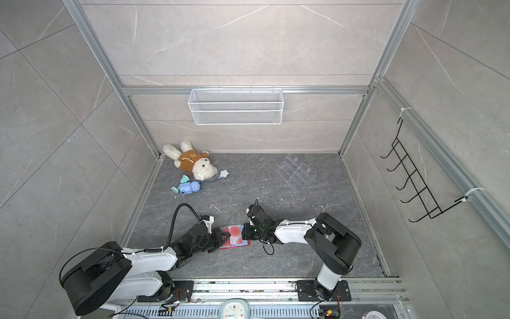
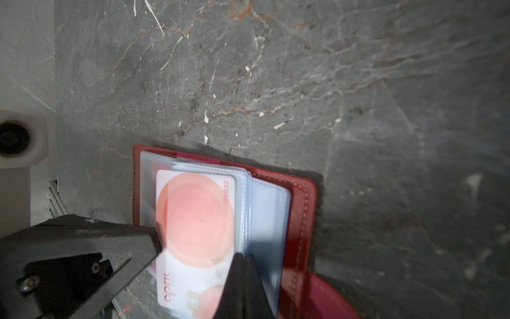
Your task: Take the credit cards out of the card holder
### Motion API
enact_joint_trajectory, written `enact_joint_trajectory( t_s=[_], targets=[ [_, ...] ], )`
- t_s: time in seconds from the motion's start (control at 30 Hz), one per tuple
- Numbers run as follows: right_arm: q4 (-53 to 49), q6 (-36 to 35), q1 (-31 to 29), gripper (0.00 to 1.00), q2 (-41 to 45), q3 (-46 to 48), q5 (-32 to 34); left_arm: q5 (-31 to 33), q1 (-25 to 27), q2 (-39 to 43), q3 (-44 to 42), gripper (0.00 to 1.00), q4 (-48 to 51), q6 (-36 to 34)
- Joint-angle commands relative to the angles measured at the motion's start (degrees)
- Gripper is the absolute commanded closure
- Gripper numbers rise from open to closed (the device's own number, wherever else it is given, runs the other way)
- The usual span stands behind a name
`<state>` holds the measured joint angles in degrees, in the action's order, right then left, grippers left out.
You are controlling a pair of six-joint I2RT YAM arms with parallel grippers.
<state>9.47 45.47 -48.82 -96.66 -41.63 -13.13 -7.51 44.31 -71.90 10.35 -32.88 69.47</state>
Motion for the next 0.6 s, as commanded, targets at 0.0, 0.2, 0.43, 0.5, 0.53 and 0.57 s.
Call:
enact_joint_trajectory(
  t_s=[0.0,0.2,0.43,0.5,0.53,0.57],
  targets=[
    [-1.37,0.58,0.04,1.0,-1.51,1.02,0.21,1.68,-0.2,2.06,-0.75,1.0,0.27,-1.19],
    [-1.12,0.52,0.04,1.0,-1.8,0.89,-0.06,1.45,-0.19,0.79,-1.07,1.0,-2.18,-0.74],
    [-1.1,0.54,0.04,1.0,-1.88,1.02,-0.09,1.54,-0.21,1.49,-1.45,0.82,-1.62,-0.06],
    [-0.99,0.51,0.04,1.0,-1.84,1.02,-0.13,1.53,-0.22,1.24,-1.56,0.8,-1.57,-0.04],
    [-1.02,0.52,0.04,1.0,-1.78,0.98,-0.1,1.47,-0.2,0.84,-1.56,0.8,-1.78,0.05],
    [-1.03,0.41,0.04,1.0,-1.8,1.02,-0.09,1.32,-0.2,0.52,-1.49,0.8,-2.02,0.13]
  ],
)
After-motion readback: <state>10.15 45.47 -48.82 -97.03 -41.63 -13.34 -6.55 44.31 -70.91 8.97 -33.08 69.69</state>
